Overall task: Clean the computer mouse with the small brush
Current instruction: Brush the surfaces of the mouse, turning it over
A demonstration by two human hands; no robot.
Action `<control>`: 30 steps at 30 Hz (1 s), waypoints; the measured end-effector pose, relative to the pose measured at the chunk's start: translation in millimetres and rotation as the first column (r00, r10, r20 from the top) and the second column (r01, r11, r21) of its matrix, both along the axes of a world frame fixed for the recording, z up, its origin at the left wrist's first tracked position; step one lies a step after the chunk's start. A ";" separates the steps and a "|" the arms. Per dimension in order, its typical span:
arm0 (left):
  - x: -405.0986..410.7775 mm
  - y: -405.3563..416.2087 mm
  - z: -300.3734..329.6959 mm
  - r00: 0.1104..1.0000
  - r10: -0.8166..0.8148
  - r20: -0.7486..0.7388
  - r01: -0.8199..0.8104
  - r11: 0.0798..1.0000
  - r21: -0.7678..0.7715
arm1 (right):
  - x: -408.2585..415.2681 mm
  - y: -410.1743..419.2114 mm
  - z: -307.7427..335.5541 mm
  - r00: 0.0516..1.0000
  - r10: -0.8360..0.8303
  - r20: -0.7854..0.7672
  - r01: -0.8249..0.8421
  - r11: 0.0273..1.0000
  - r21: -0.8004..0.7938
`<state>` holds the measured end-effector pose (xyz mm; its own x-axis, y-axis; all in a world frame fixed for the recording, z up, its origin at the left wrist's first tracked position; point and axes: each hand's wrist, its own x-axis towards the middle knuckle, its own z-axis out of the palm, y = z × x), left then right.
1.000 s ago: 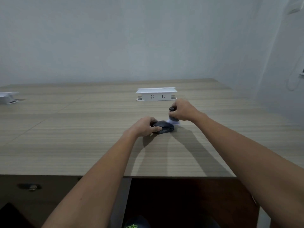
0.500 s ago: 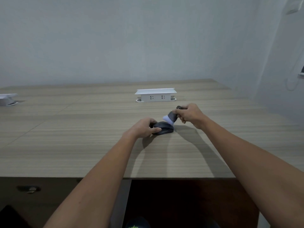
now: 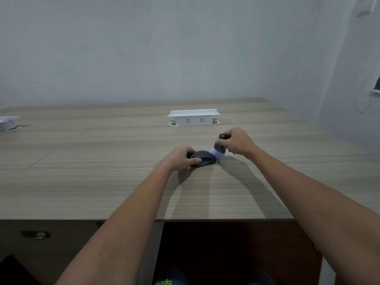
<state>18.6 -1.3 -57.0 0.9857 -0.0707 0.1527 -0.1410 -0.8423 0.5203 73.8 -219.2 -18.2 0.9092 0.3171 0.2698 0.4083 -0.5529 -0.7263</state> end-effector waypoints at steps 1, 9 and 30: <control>-0.7 -0.6 -0.1 1.000 0.007 0.000 -0.007 1.000 -0.003 | -2.7 0.4 0.4 0.999 0.028 -0.030 -0.026 0.997 0.073; -4.8 -5.8 -0.8 0.997 0.080 -0.006 -0.081 0.996 -0.028 | -3.3 -5.8 1.3 0.999 -0.012 0.035 0.013 0.999 -0.046; -0.4 -7.3 1.0 0.996 0.064 -0.056 -0.076 0.961 -0.264 | -21.5 -7.2 -22.2 0.987 0.021 0.159 -0.033 0.997 0.073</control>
<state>18.2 -8.6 -56.0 0.9933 0.0357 0.1103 -0.0568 -0.6796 0.7314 52.3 -226.3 -40.3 0.8446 0.3145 0.4333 0.5353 -0.4861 -0.6907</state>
